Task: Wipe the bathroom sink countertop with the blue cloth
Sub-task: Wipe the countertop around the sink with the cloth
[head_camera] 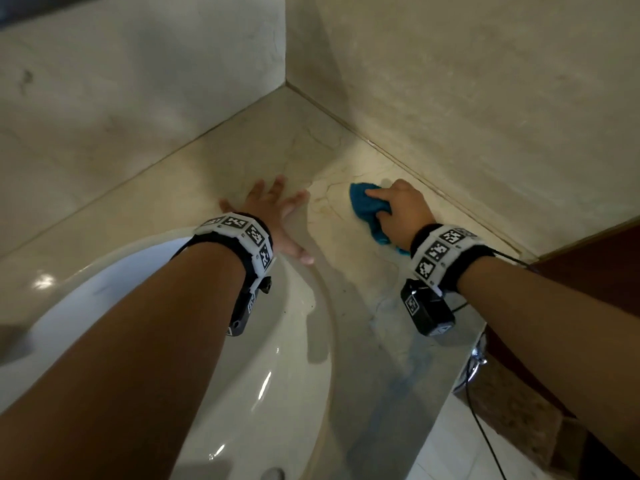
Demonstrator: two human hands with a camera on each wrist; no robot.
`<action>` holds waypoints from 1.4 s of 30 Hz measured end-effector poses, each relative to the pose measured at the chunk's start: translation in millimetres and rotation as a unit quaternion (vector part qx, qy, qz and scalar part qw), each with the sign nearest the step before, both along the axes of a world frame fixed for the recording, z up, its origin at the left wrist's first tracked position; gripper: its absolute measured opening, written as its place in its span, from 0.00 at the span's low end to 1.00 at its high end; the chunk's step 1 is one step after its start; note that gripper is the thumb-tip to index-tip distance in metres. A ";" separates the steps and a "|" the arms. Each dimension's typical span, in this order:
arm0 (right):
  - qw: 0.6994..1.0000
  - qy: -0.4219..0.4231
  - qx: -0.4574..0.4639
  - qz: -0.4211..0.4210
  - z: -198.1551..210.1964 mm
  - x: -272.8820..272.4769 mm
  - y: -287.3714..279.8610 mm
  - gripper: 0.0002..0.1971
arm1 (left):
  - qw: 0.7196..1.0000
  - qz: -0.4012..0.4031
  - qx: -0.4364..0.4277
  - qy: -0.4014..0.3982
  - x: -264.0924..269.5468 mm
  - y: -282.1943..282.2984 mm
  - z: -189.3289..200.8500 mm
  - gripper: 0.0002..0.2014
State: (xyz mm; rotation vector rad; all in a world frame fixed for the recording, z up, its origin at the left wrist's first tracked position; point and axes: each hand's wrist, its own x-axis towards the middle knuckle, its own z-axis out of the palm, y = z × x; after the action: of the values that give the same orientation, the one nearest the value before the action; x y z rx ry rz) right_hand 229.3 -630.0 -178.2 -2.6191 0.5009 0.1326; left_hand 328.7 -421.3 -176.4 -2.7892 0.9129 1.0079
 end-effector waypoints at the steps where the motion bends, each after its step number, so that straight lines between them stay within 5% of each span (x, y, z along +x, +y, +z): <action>1: 1.000 -0.004 0.005 0.014 -2.9 3.7 3.8 0.21 | 1.000 0.001 -0.003 -0.001 0.2 0.0 -0.3 0.60; 5: 0.993 -0.044 0.068 0.090 -13.2 3.1 34.2 0.12 | 1.000 0.001 0.005 -0.002 -1.8 -2.6 3.6 0.59; 8: 0.984 -0.025 0.153 0.087 -11.8 -17.8 44.5 0.09 | 1.000 -0.007 0.014 -0.011 -2.9 -4.6 6.9 0.59; 11: 0.977 0.018 0.143 0.155 -4.4 -48.5 39.1 0.03 | 1.000 -0.012 0.012 -0.013 -3.6 -3.7 7.7 0.58; 15: 0.954 0.085 0.094 0.273 13.1 -70.3 27.2 0.17 | 1.000 -0.010 0.008 -0.013 -4.4 -3.4 8.5 0.57; 19: 0.976 0.048 0.073 0.198 20.0 -54.3 11.0 0.21 | 1.000 -0.006 0.001 -0.007 -3.6 -2.0 7.0 0.58; 23: 0.998 -0.054 0.038 0.010 3.9 -27.3 -8.7 0.16 | 1.000 0.002 -0.003 0.000 -3.5 -0.4 6.4 0.58; 26: 0.999 -0.045 -0.011 -0.021 -11.8 -22.6 -6.4 0.09 | 1.000 0.002 -0.005 -0.003 -3.7 -0.3 5.5 0.58; 32: 0.992 -0.052 0.050 0.105 -11.4 -62.0 23.1 0.02 | 1.000 -0.002 0.013 -0.017 -3.3 -2.8 4.3 0.59; 36: 0.973 -0.002 0.055 0.225 -6.1 -98.8 28.1 0.16 | 0.999 -0.026 0.028 -0.037 -12.0 -15.2 11.9 0.54; 39: 0.974 0.046 0.072 0.208 9.9 -92.9 14.7 0.20 | 0.998 -0.062 0.006 -0.025 -27.3 -30.7 12.6 0.46; 42: 0.995 -0.025 0.031 0.093 16.3 -72.5 -11.0 0.18 | 0.996 -0.084 0.013 -0.019 -38.3 -34.6 3.3 0.45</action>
State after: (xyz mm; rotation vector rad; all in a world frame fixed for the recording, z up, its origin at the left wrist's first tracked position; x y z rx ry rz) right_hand 156.8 -640.9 -161.9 -2.5971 0.2322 0.1389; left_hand 290.4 -455.9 -173.1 -2.6467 1.1002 0.9314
